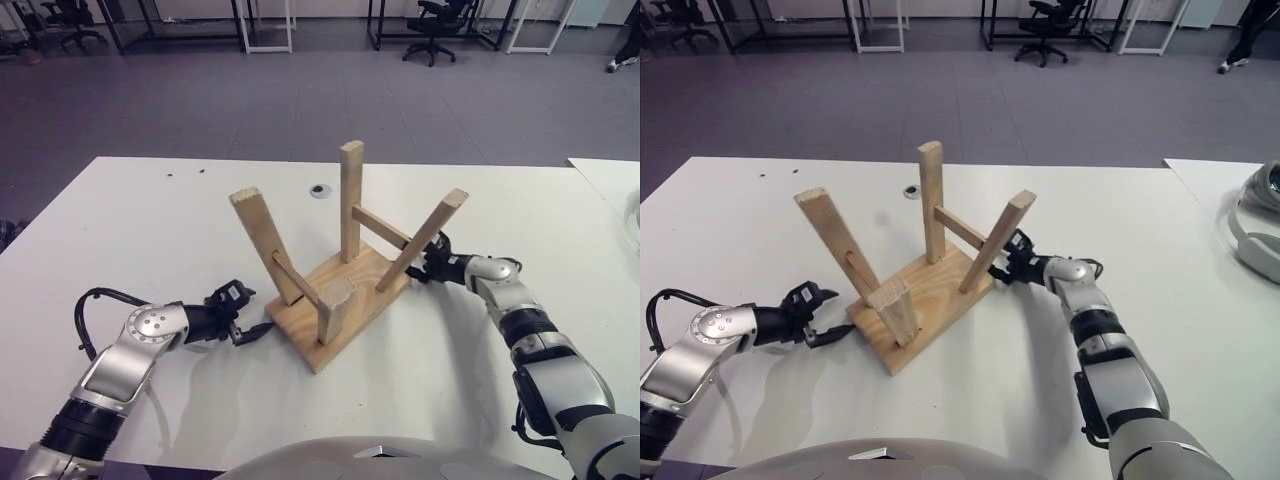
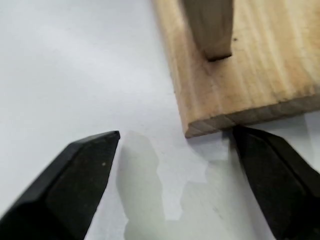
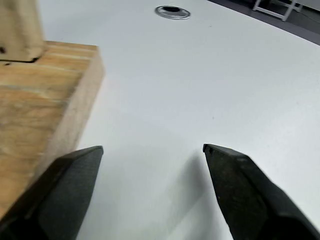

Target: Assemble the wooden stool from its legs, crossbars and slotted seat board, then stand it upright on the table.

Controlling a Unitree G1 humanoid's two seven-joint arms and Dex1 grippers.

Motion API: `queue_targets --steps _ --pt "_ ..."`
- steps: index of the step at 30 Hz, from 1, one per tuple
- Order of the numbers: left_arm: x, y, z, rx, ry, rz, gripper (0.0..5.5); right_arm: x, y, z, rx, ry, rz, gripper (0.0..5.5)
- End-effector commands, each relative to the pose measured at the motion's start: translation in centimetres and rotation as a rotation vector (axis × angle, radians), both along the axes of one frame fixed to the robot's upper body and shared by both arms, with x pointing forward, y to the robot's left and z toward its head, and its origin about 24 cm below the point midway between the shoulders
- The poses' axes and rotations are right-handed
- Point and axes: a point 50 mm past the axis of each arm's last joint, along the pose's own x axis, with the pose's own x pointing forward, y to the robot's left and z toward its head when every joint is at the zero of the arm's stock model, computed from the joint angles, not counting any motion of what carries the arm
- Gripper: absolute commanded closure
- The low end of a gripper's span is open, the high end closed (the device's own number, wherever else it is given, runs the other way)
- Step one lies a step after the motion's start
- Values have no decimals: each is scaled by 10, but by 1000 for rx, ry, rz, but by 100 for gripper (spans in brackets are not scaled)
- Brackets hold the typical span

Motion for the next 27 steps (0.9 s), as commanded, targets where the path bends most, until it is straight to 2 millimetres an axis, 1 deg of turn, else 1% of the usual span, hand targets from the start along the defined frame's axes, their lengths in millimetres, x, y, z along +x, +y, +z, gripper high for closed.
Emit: queue_targets --steps 1,3,6,8,9,11,13,15,16,18,20,21,23,24,25,27 --pt "18 -16 -9 -138 -82 225 131 -40 -1 -22 60 93 82 174" --pt "24 -16 -9 -216 -140 338 131 -58 -4 -14 99 47 37 174" --pt "19 -9 -10 -233 -185 362 131 -77 -6 3 155 -26 -88 174" --pt "17 8 -6 -223 -230 408 131 -85 -9 17 183 -71 -176 174" --pt "16 17 -4 -206 -245 430 131 -87 -12 20 172 -89 -216 174" --pt "11 29 -2 -158 -253 429 131 -91 -24 19 109 -105 -309 174" --pt "-3 31 -3 -119 -207 371 131 -101 -36 9 -3 -77 -368 174" --pt "-21 27 -5 -87 -145 287 131 -114 -32 5 -17 -41 -364 174" --pt "-28 23 -7 -73 -116 253 131 -121 -26 5 -7 -27 -357 174" --pt "-36 14 -9 -53 -78 204 131 -132 -10 7 37 -2 -353 174" --pt "-39 4 -11 -59 -45 190 131 -135 7 10 76 12 -331 174" --pt "-43 -6 -10 -69 -23 137 131 -136 21 14 100 17 -275 174" --pt "-46 -23 -1 -101 0 50 131 -137 46 28 177 24 -192 174" --pt "-41 -29 7 -135 -13 38 131 -137 53 37 211 24 -172 174" --pt "-37 -35 19 -195 -29 27 131 -135 56 46 240 23 -174 174" --pt "-35 -53 48 -348 -63 -25 131 -130 57 69 282 14 -150 174"
